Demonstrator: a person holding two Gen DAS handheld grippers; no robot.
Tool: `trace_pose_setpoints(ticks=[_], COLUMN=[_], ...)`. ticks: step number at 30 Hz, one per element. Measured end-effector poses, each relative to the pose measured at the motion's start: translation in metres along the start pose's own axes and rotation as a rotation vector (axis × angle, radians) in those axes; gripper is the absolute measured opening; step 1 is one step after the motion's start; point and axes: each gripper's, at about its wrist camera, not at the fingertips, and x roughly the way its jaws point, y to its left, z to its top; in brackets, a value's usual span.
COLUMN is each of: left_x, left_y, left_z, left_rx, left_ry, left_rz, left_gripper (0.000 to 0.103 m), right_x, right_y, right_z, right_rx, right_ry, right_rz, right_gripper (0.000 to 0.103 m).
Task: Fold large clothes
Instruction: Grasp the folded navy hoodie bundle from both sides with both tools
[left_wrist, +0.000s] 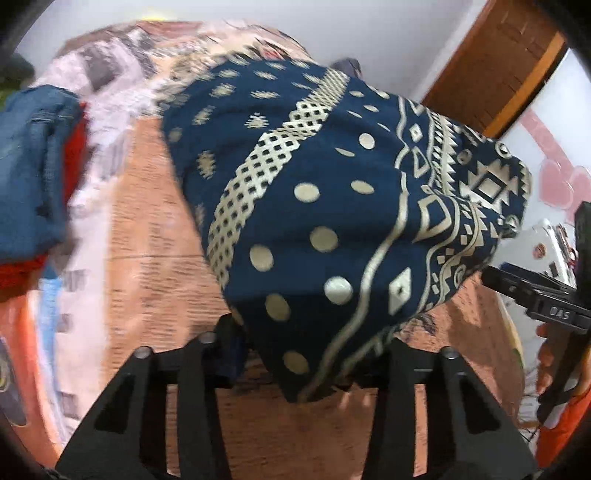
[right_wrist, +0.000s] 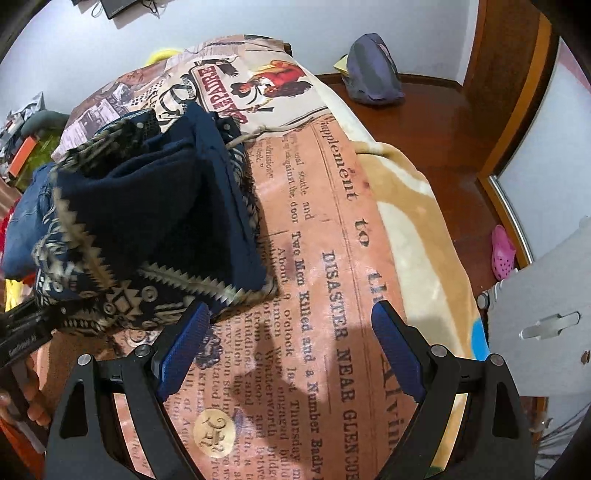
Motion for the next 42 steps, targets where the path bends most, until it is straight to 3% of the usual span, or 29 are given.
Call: trace_pose_setpoints(ticks=[8,17,22,25,27,30,35,36,38,39,41,42], left_x=[-0.043,-0.065,-0.080,-0.093,-0.101,-0.100,-0.088,-0.085,-0.082,-0.081,-0.076,-0.073], left_y=[0.062,0.054,0.067,0.070,0.067,0.069,0.077,0.078,0.080,0.081,0.081,0.081], left_z=[-0.009,-0.044,-0.052,-0.059,-0.063,-0.061,-0.060,-0.058,-0.056,-0.055,-0.052,-0.050], left_rx=[-0.005,0.129,0.115,0.127,0.140,0.150,0.126,0.118,0.098,0.089,0.071,0.066], left_ry=[-0.058,-0.065,-0.077,-0.107,-0.131,-0.141,-0.106,-0.100,-0.095,-0.095,-0.084,-0.075], left_rz=[0.104,0.131,0.104,0.121,0.140,0.152,0.121,0.111,0.099,0.097,0.087,0.089], left_gripper=[0.030,0.034,0.035,0.045,0.053,0.057,0.059,0.059,0.066,0.068,0.071,0.071], right_x=[-0.026,-0.027,-0.041,-0.046,-0.040,-0.012,0.036,0.040,0.044,0.042,0.033,0.027], right_y=[0.035,0.097,0.122,0.136,0.144,0.146,0.147,0.148,0.154,0.159,0.166,0.170], right_z=[0.010,0.018,0.037,0.049,0.050,0.042,0.031,0.032,0.034,0.036,0.041,0.043], right_rx=[0.008,0.076,0.109,0.100,0.096,0.121,0.172,0.174,0.147,0.120,0.079,0.061], right_ry=[-0.016,0.070,0.039,0.026,0.034,0.096,0.225,0.233,0.227,0.213,0.164,0.144], right_rz=[0.164,0.431,0.440,0.451,0.448,0.393,0.375,0.379,0.410,0.420,0.395,0.379], right_gripper=[0.088,0.088,0.088,0.089,0.095,0.096,0.095,0.093,0.065,0.058,0.030,0.025])
